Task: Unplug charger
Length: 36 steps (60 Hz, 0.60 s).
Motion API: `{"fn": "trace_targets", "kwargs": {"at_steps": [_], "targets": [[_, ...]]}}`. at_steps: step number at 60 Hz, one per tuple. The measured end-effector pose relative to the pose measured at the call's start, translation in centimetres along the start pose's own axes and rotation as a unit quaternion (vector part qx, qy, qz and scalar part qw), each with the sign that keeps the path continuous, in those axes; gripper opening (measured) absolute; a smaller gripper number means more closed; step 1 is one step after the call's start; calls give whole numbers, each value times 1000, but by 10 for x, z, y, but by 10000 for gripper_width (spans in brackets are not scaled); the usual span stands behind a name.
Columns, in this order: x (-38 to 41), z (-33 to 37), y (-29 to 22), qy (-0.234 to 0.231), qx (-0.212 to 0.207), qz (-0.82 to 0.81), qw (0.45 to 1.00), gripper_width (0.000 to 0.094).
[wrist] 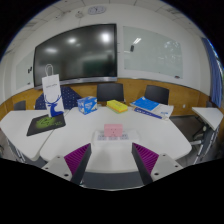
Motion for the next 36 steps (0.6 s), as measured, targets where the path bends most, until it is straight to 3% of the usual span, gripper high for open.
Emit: {"fn": "trace_targets", "kwargs": {"at_steps": [36], "targets": [[-10, -169, -13, -11, -11, -3, 1000, 853]]}}
Point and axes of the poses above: the point between the fingertips, and its own axes, seen from behind it with the camera up: x to the left, y down, z backward, against the way the camera looks, the point moved 10 cm from there along z, backward, against the way the camera looks, and after that the axes turned 9 degrees about z, right-handed, at the moved point
